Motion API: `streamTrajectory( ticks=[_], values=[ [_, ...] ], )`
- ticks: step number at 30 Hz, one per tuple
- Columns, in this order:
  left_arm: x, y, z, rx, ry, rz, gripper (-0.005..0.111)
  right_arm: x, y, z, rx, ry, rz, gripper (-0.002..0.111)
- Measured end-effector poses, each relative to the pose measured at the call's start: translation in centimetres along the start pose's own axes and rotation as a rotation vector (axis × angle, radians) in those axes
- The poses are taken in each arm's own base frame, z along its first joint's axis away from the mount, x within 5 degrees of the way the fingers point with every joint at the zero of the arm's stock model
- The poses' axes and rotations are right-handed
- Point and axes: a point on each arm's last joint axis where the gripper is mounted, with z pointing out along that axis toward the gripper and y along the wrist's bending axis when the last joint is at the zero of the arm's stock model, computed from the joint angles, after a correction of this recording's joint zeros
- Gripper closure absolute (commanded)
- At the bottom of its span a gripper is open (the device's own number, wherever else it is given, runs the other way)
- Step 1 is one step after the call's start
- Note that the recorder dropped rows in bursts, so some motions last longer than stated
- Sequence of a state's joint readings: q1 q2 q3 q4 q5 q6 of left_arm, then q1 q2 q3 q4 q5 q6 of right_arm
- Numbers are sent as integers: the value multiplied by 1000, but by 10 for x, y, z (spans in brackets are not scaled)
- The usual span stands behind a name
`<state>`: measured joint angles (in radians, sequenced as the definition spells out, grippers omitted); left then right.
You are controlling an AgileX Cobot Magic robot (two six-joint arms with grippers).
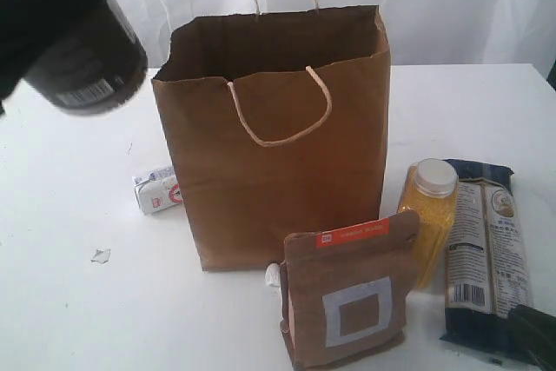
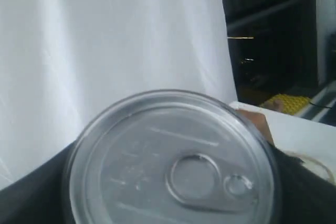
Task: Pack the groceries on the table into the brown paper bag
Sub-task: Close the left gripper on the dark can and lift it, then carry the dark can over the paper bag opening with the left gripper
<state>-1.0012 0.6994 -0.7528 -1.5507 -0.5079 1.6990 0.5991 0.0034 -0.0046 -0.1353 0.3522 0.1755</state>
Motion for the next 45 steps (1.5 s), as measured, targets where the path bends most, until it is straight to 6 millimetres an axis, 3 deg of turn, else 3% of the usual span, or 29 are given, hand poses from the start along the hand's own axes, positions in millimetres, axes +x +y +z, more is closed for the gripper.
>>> streamTrajectory(
  ticks=[5, 12, 20, 25, 34, 45],
  values=[
    [-27, 2, 14, -17, -39, 28, 107, 0, 0, 0, 0, 0, 0, 108],
    [-33, -15, 77, 26, 21, 96, 107, 0, 0, 0, 0, 0, 0, 108],
    [-3, 0, 157, 138, 111, 62, 107, 0, 0, 0, 0, 0, 0, 108],
    [8, -5, 199, 261, 118, 54, 107, 0, 0, 0, 0, 0, 0, 108],
    [34, -19, 226, 361, 162, 11, 107, 0, 0, 0, 0, 0, 0, 108],
    [45, -17, 224, 361, 192, -16, 107, 0, 0, 0, 0, 0, 0, 108]
  ],
)
